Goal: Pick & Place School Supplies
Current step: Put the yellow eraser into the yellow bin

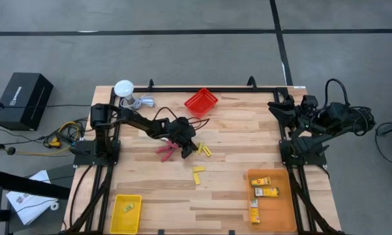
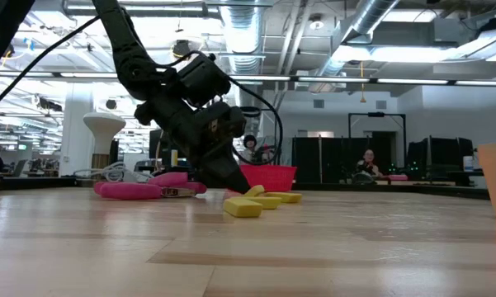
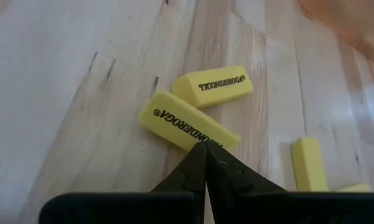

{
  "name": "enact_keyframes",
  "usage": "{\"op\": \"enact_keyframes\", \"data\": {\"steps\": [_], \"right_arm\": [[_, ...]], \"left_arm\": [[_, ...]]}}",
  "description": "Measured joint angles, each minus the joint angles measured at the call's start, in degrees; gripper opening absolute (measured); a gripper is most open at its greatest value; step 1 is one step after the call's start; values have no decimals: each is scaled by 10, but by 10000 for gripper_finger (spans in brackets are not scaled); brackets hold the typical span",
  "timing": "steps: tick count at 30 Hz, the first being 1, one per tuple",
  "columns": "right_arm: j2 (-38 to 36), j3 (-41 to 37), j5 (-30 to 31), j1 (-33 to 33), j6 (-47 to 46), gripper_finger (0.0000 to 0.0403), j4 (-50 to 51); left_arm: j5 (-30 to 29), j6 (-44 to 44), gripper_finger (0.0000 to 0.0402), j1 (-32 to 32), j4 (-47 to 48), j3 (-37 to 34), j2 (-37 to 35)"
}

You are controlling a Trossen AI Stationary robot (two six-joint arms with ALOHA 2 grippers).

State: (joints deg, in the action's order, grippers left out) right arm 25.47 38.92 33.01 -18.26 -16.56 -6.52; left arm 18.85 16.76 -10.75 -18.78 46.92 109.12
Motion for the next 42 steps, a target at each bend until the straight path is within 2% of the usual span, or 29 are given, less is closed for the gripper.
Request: {"op": "enact_keyframes", "data": {"steps": [11, 15, 21, 42], "right_arm": [[0, 0, 0, 0, 0, 127, 0], [0, 0, 0, 0, -1, 127, 0], [0, 0, 0, 0, -15, 127, 0], [0, 0, -2, 0, -15, 127, 5]], "left_arm": [[-2, -11, 1, -6, 0, 0, 5], [21, -1, 1, -7, -7, 1, 23], [10, 7, 1, -2, -15, 2, 46], [6, 32, 1, -6, -26, 0, 46]]}}
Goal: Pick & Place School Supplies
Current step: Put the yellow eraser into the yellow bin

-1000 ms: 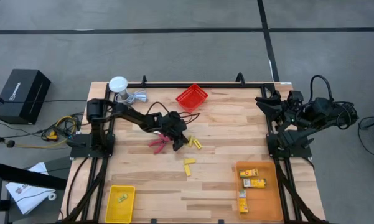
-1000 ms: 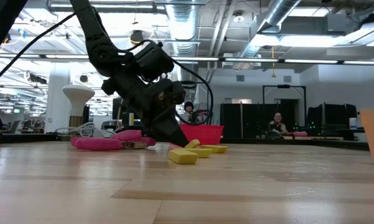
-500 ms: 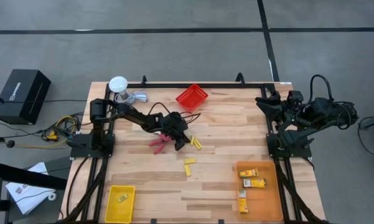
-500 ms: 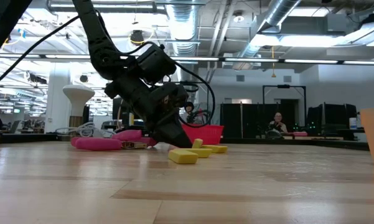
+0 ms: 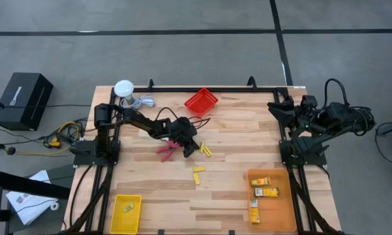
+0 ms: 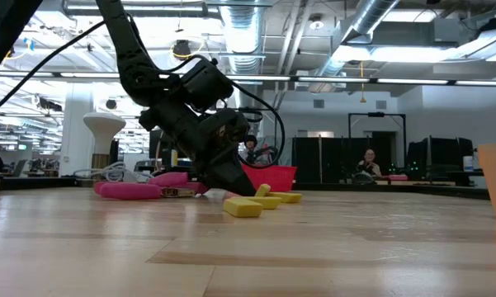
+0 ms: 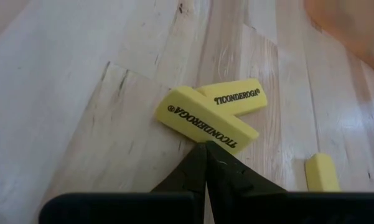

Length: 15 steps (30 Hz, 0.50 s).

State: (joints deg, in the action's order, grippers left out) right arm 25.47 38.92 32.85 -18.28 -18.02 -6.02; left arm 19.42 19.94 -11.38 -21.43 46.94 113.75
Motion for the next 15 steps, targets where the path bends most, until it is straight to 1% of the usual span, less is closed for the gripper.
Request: {"op": "enact_keyframes", "data": {"steps": [15], "right_arm": [[0, 0, 0, 0, 0, 127, 0]], "left_arm": [[-13, 17, 1, 0, -18, -1, 1]]}}
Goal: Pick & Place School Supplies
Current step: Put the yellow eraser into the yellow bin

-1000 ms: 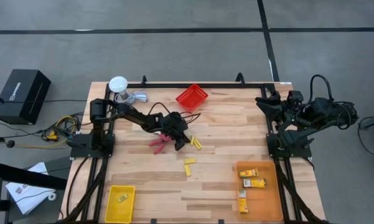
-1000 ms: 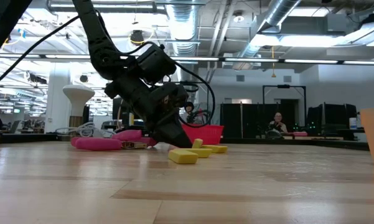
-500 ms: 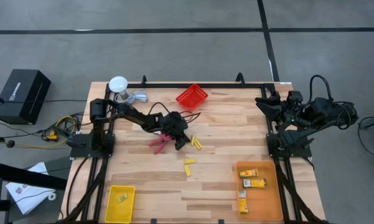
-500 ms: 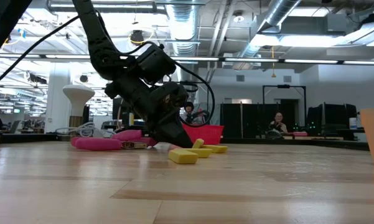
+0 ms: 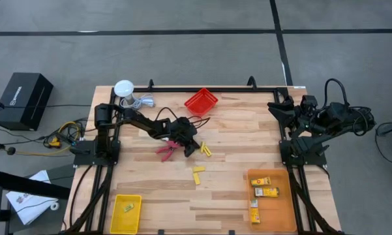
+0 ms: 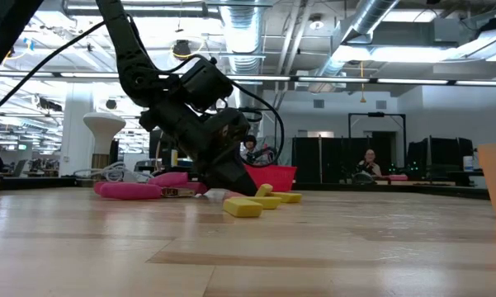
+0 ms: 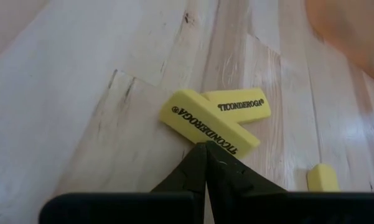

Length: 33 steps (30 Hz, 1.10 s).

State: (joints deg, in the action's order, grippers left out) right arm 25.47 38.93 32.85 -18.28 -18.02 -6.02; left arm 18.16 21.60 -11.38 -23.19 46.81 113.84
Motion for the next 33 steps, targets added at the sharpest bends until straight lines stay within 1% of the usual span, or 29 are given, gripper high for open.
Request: {"op": "enact_keyframes", "data": {"steps": [12, 18, 26, 30, 33], "right_arm": [[0, 0, 0, 0, 0, 127, 0], [0, 0, 0, 0, 0, 127, 0], [0, 0, 0, 0, 0, 127, 0], [0, 0, 0, 0, 0, 127, 0], [0, 0, 0, 0, 1, 127, 0]], "left_arm": [[-2, 0, 1, 0, 8, 1, 0], [-2, -2, 1, -11, 34, 2, -2], [4, 2, 2, -26, 46, 1, -10], [22, 37, 10, -35, 59, -2, -44], [28, 44, 17, -37, 77, -7, -90]]}}
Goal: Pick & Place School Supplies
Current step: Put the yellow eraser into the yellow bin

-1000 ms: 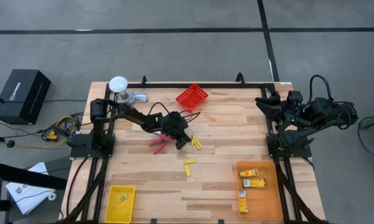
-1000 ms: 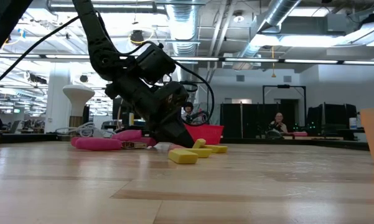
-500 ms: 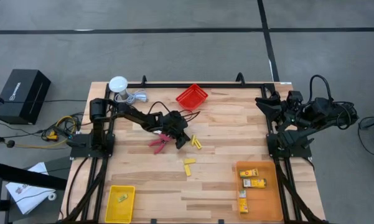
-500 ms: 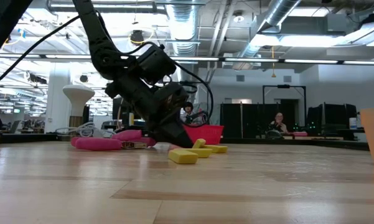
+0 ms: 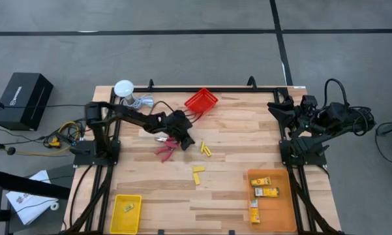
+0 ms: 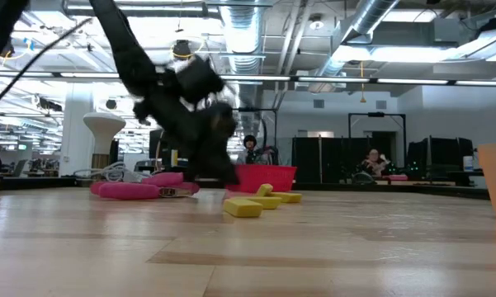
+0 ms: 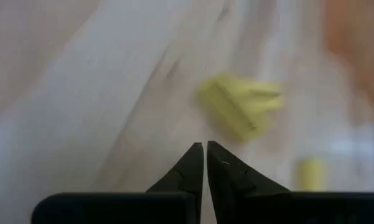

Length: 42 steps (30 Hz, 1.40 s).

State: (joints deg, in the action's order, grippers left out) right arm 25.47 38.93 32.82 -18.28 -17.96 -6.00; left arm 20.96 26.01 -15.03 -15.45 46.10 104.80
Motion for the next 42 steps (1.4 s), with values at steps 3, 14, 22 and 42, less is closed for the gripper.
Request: {"op": "enact_keyframes", "data": {"steps": [3, 14, 22, 42], "right_arm": [[0, 0, 0, 0, 4, 127, 0], [0, 0, 0, 0, 19, 127, 0], [0, 0, 0, 0, 21, 127, 0], [-9, 10, -15, 16, 47, 127, 57]], "left_arm": [[19, 19, 23, 0, -23, 5, -68], [-10, 34, 36, 25, 103, 70, -212], [-196, -41, 36, 74, 463, 269, -161], [-314, 203, 70, 164, 97, 327, 18]]}}
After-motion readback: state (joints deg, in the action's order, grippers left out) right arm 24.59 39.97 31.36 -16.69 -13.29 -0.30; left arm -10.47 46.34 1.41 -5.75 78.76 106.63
